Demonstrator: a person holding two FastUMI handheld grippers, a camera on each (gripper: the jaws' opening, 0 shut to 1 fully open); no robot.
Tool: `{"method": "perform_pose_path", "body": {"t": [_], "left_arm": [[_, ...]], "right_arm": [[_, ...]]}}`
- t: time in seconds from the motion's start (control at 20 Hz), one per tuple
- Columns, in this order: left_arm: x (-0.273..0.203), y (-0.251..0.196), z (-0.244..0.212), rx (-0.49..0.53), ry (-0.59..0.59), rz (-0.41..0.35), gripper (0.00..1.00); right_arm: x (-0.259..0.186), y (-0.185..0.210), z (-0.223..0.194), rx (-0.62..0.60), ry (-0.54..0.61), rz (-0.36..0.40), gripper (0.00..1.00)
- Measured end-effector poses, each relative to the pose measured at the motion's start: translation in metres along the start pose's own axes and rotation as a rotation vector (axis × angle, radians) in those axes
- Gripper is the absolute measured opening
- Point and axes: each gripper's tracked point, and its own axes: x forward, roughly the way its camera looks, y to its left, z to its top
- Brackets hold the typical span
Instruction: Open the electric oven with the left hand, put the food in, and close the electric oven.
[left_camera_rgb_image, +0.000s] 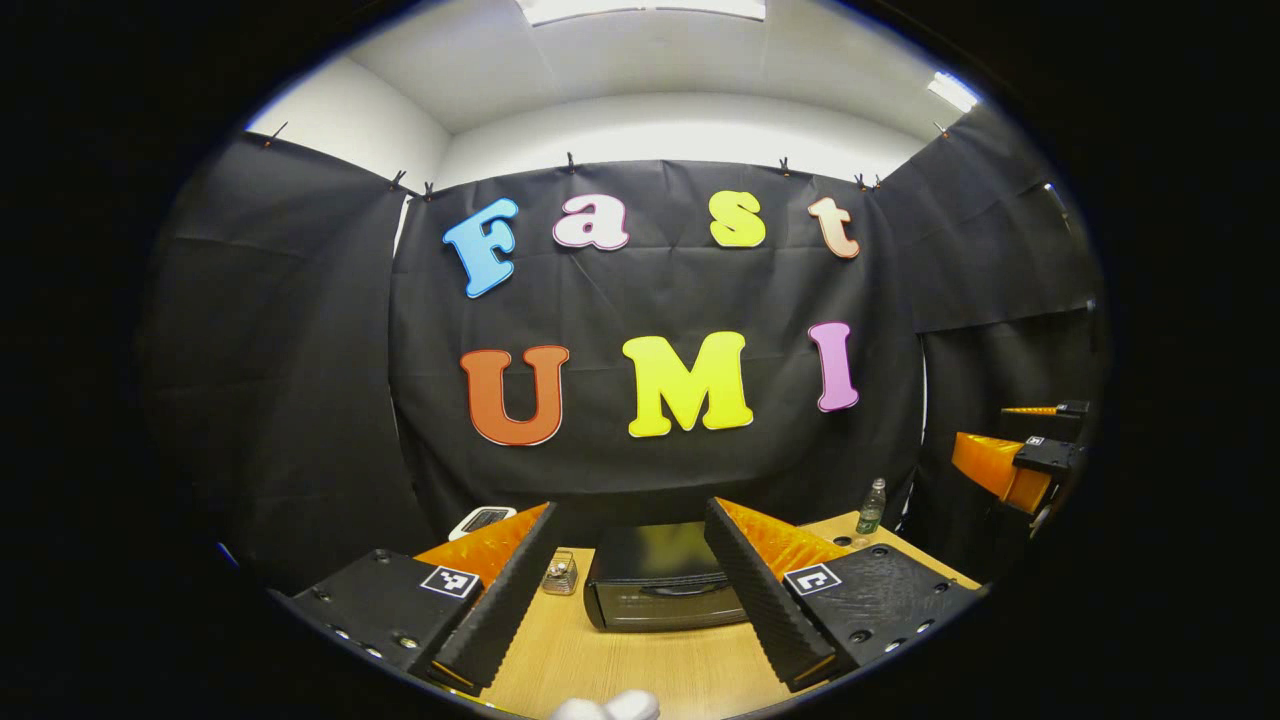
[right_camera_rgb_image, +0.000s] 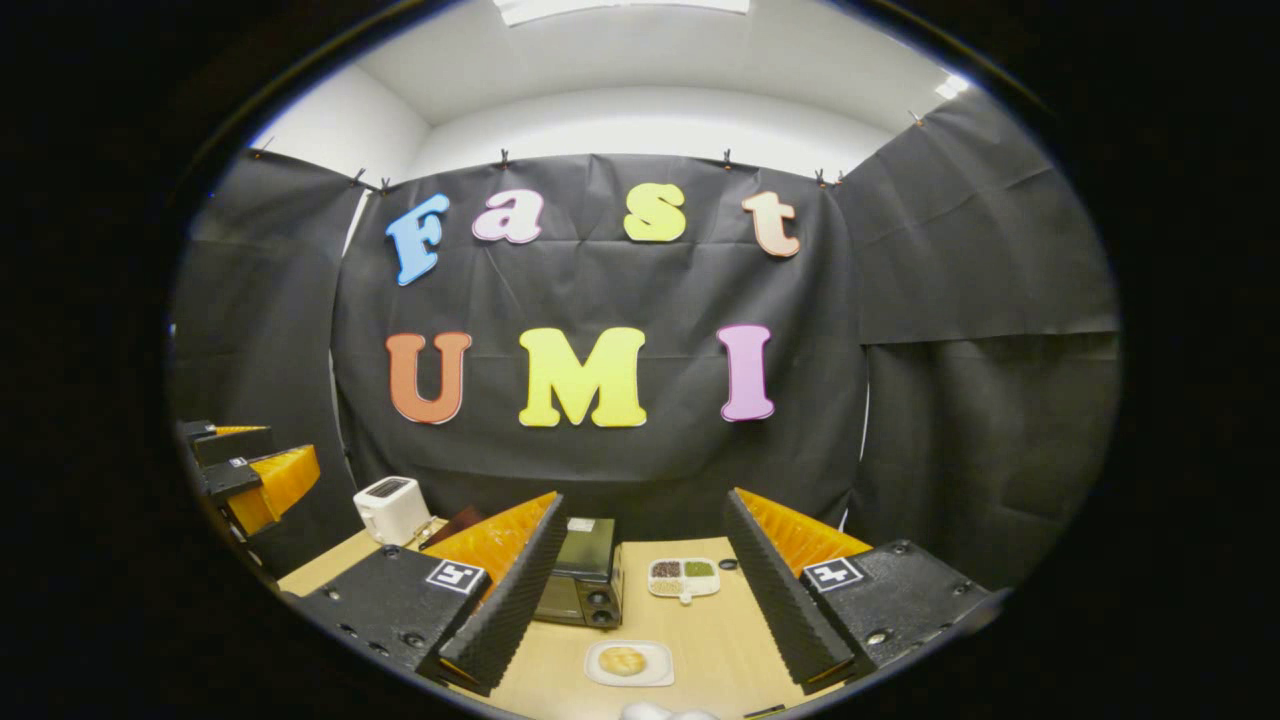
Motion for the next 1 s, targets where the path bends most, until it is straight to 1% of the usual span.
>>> {"method": "perform_pose_path", "body": {"t": [0.2, 0.4, 0.55, 0.6, 0.7, 0.75, 0.8, 1.0], "left_arm": [[0.006, 0.000, -0.008, 0.018, -0.019, 0.017, 0.95], [0.013, -0.015, -0.041, 0.026, 0.006, -0.004, 0.95], [0.022, -0.030, -0.072, -0.002, 0.036, -0.031, 0.95], [0.027, -0.035, -0.085, -0.017, 0.041, -0.034, 0.95], [0.038, -0.044, -0.107, -0.043, 0.058, -0.046, 0.95], [0.045, -0.049, -0.119, -0.048, 0.073, -0.047, 0.95], [0.053, -0.053, -0.130, -0.048, 0.082, -0.049, 0.95], [0.088, -0.071, -0.177, -0.046, 0.131, -0.051, 0.95]], "right_arm": [[0.002, -0.007, 0.000, 0.004, -0.004, -0.010, 1.00], [0.001, -0.015, 0.004, 0.006, -0.020, -0.014, 1.00], [0.000, -0.021, 0.010, -0.002, -0.039, -0.023, 1.00], [0.000, -0.024, 0.012, -0.003, -0.042, -0.027, 0.98], [0.002, -0.028, 0.015, -0.002, -0.044, -0.030, 0.98], [0.003, -0.032, 0.014, -0.005, -0.040, -0.036, 0.98], [0.005, -0.034, 0.014, -0.013, -0.036, -0.040, 1.00], [0.007, -0.046, 0.009, -0.042, -0.015, -0.064, 1.00]]}}
